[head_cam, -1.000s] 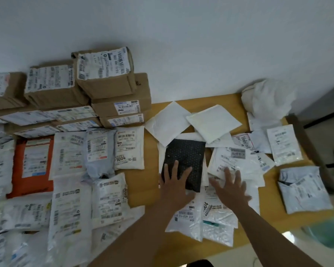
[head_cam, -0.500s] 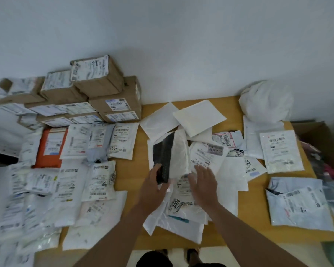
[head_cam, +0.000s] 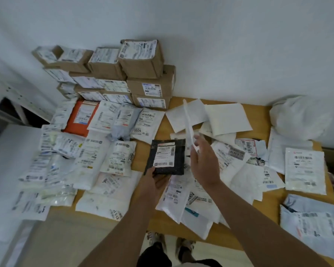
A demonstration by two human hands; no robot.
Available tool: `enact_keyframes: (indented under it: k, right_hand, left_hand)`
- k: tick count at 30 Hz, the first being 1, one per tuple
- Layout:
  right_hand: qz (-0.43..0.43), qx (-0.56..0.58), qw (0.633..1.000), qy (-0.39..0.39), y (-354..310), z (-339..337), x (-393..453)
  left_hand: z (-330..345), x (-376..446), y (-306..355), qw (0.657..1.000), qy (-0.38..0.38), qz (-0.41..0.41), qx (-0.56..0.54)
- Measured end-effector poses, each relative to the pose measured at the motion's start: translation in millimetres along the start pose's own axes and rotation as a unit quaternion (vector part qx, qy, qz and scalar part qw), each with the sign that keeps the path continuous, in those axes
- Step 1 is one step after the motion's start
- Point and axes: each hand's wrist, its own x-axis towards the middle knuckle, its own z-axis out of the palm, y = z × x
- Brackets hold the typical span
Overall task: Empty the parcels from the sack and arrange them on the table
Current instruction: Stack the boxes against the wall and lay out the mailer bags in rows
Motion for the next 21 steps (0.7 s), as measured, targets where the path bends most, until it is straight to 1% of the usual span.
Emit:
enact_keyframes:
  k: [1, 2, 3, 5, 8, 10, 11, 12, 13, 14, 15, 16, 17, 18, 19, 20, 21]
  right_hand:
    - [-0.072, -0.029, 0.997, -0.010, -3, 7, 1]
    - [-0.122, -0.058, 0.990, -0.027, -5, 14, 1]
    - [-0.156, -0.092, 0.982, -0.046, -8, 20, 1]
    - [-0.176, -0.175, 0.962, -0.111, -6, 31, -5]
    - [-0.122, -0.285, 0.923, -0.228, 13, 40, -23]
    - [-0.080, -0.316, 0.889, -0.323, 22, 45, -31]
    - [-0.066, -0.316, 0.873, -0.366, 25, 48, -34]
    - [-0.059, -0.311, 0.863, -0.393, 27, 52, -38]
    - [-0.053, -0.296, 0.868, -0.396, 29, 56, -45]
    - [-0.033, -0.269, 0.886, -0.375, 29, 57, -53]
    - [0.006, -0.237, 0.916, -0.325, 28, 57, -62]
    - [0.066, -0.208, 0.940, -0.263, 27, 53, -73]
    - [0.147, -0.182, 0.950, -0.207, 28, 48, -84]
    - [0.227, -0.160, 0.945, -0.173, 30, 42, -95]
    - [0.289, -0.149, 0.931, -0.163, 35, 37, -109]
    - [0.311, -0.155, 0.921, -0.176, 38, 33, -122]
    - [0.302, -0.168, 0.917, -0.201, 40, 29, -135]
  left_hand:
    - [-2, 4, -4, 1.000, 0.000, -0.017, 0.020]
    - [-3, 7, -8, 0.999, 0.002, -0.031, 0.033]
    - [-3, 8, -11, 0.998, 0.008, -0.041, 0.038]
    - [-8, 13, -16, 0.998, 0.018, -0.051, 0.034]
    - [-19, 16, -23, 0.996, 0.055, -0.051, 0.041]
    - [-33, 20, -26, 0.993, 0.097, -0.051, 0.055]
    - [-38, 21, -27, 0.989, 0.115, -0.048, 0.074]
    - [-44, 22, -27, 0.984, 0.134, -0.037, 0.113]
    - [-49, 23, -27, 0.972, 0.156, -0.015, 0.173]
    - [-52, 24, -27, 0.954, 0.175, 0.020, 0.242]
    - [-52, 23, -28, 0.931, 0.188, 0.060, 0.307]
    - [-52, 22, -32, 0.909, 0.191, 0.085, 0.361]
    - [-51, 18, -38, 0.889, 0.191, 0.090, 0.405]
    - [-50, 12, -46, 0.869, 0.185, 0.082, 0.451]
    - [-50, 3, -55, 0.842, 0.171, 0.092, 0.503]
    - [-50, -5, -63, 0.803, 0.147, 0.143, 0.559]
    - [-50, -12, -71, 0.751, 0.106, 0.228, 0.610]
